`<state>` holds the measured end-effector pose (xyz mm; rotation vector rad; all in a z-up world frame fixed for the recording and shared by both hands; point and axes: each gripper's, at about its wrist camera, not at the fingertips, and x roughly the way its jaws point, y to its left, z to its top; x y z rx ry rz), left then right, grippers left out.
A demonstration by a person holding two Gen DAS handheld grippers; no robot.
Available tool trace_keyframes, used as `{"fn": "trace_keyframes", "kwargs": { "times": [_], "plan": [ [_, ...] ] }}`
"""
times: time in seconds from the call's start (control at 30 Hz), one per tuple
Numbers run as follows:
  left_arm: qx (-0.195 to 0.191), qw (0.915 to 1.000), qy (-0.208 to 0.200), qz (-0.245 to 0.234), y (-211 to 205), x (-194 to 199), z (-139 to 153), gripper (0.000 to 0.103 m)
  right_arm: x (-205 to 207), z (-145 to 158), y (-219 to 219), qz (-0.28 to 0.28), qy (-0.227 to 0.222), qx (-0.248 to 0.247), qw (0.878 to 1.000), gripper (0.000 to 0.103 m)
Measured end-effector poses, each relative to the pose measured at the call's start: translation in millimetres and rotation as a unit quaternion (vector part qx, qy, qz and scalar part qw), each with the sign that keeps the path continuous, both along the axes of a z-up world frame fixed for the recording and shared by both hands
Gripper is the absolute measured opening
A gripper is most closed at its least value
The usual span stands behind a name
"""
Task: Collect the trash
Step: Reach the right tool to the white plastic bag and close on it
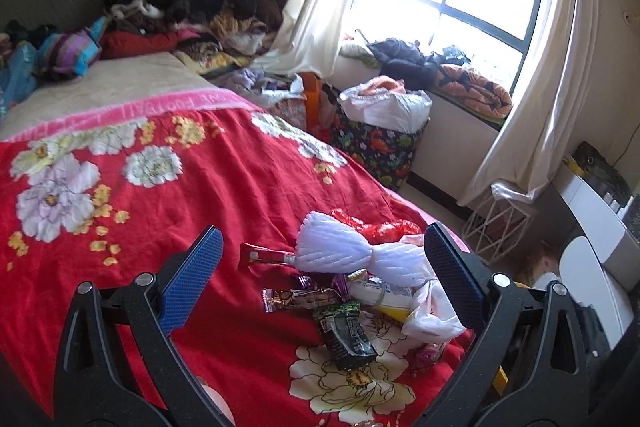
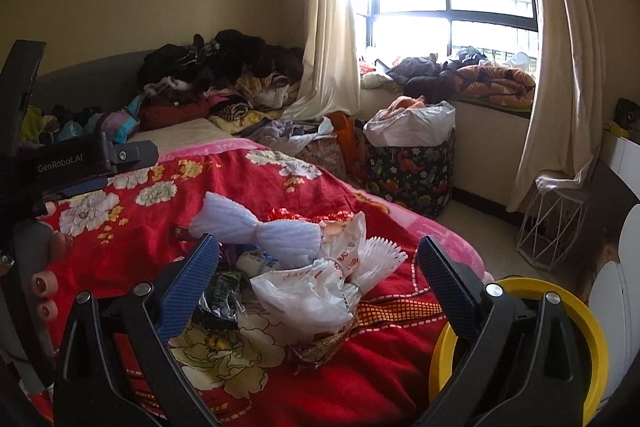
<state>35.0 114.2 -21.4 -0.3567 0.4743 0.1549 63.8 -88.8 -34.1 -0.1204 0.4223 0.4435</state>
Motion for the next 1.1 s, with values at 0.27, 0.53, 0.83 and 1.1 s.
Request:
{"fn": "trace_keyframes", "kwargs": {
  "times": [0.27,0.53,0.83,1.1],
  "plan": [
    [-0.042,0.9980,0.036,-0.029,14.2,42.8,-20.5,0.093,35.6,-26.0,1.8,0.003,0.083,0.003,0.997,0.097],
    [-0.062,0.9941,0.074,-0.049,25.0,81.7,-42.7,0.093,52.5,-44.4,12.4,0.022,0.127,-0.011,0.992,0.097],
    [-0.077,0.9889,0.112,-0.059,26.7,107.8,-65.9,0.090,60.0,-61.3,25.1,0.035,0.149,-0.035,0.988,0.080],
    [-0.090,0.9852,0.126,-0.073,20.2,116.2,-77.2,0.064,65.2,-66.2,20.4,0.044,0.175,-0.019,0.983,0.067]
  ]
}}
